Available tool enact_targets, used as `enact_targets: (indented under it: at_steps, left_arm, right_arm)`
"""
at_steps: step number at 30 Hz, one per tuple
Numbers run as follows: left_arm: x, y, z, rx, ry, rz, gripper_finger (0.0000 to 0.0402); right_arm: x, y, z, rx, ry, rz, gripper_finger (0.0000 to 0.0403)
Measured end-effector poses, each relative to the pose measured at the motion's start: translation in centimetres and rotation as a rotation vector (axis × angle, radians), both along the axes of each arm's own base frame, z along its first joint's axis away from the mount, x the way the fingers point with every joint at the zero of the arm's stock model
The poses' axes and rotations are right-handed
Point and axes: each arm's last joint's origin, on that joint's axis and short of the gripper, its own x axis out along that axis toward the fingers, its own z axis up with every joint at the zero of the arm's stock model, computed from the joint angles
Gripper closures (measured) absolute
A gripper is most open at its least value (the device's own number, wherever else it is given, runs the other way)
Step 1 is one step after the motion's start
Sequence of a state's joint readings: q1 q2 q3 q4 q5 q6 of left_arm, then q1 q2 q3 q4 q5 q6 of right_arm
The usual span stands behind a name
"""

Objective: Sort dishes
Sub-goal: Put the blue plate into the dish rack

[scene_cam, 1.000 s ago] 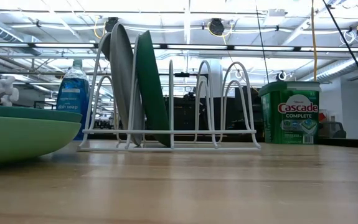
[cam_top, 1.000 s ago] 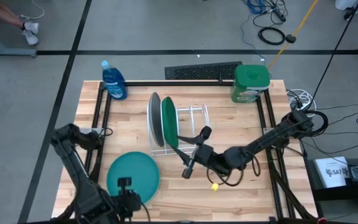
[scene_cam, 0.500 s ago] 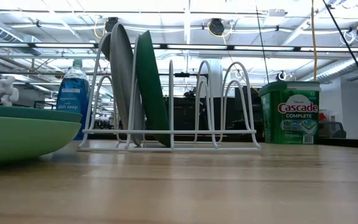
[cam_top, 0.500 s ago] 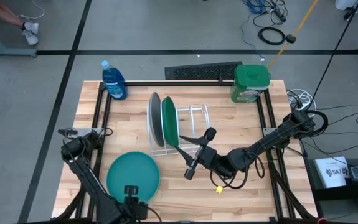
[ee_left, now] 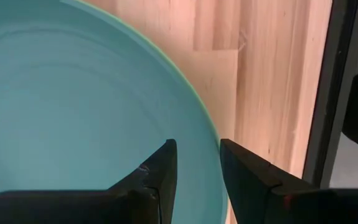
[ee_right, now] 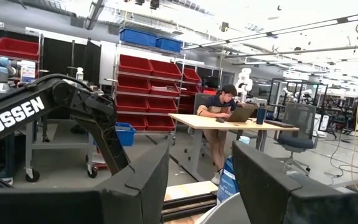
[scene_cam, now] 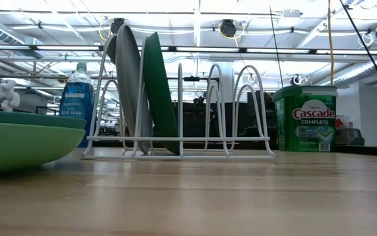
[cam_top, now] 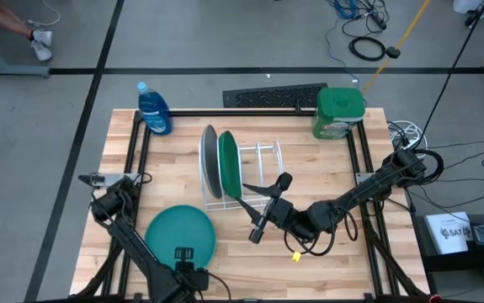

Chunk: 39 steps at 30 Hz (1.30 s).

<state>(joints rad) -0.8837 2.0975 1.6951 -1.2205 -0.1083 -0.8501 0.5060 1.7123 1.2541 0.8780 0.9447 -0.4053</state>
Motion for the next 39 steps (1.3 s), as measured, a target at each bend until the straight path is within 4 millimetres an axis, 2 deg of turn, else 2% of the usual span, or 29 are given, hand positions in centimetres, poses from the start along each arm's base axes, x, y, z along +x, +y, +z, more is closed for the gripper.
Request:
enact_targets:
  at_steps: [13, 16, 19, 23, 26, 29, 34, 36, 39]
  left_arm:
    - [-0.1, 0.1, 0.3, 0.001, -0.001, 0.010, 0.0278]
    - [-0.5, 1.1, 1.9, 0.097, -0.109, 0.082, 0.0278]
    - [-1.3, 2.2, 4.4, 0.199, -0.291, 0.159, 0.0278]
    - [-2.3, 2.2, 7.6, 0.144, -0.525, 0.186, 0.0278]
    - [-2.6, 1.8, 8.6, 0.094, -0.608, 0.175, 0.0278]
    - [-2.4, 1.4, 7.8, 0.059, -0.648, 0.178, 0.0279]
    - [-2.0, 1.1, 3.1, -0.019, -0.647, 0.162, 0.0279]
    - [-2.2, 1.6, 1.6, -0.044, -0.647, 0.169, 0.0279]
    - [-3.0, 2.9, 1.1, -0.111, -0.683, 0.194, 0.0279]
  right_arm:
    - [0.0, 0.0, 0.0, 0.000, 0.000, 0.000, 0.0234]
    - [0.0, 0.0, 0.0, 0.000, 0.000, 0.000, 0.0234]
    - [0.0, 0.0, 0.0, 0.000, 0.000, 0.000, 0.0234]
    - [0.0, 0.0, 0.0, 0.000, 0.001, 0.000, 0.0234]
    - [0.0, 0.0, 0.0, 0.000, 0.000, -0.001, 0.0234]
    - [0.0, 0.0, 0.0, 0.004, -0.002, 0.001, 0.0234]
    - [0.0, 0.0, 0.0, 0.019, -0.010, 0.006, 0.0234]
    - [0.0, 0.0, 0.0, 0.018, -0.009, 0.006, 0.0234]
    - [0.0, 0.0, 0.0, 0.017, -0.009, 0.007, 0.0234]
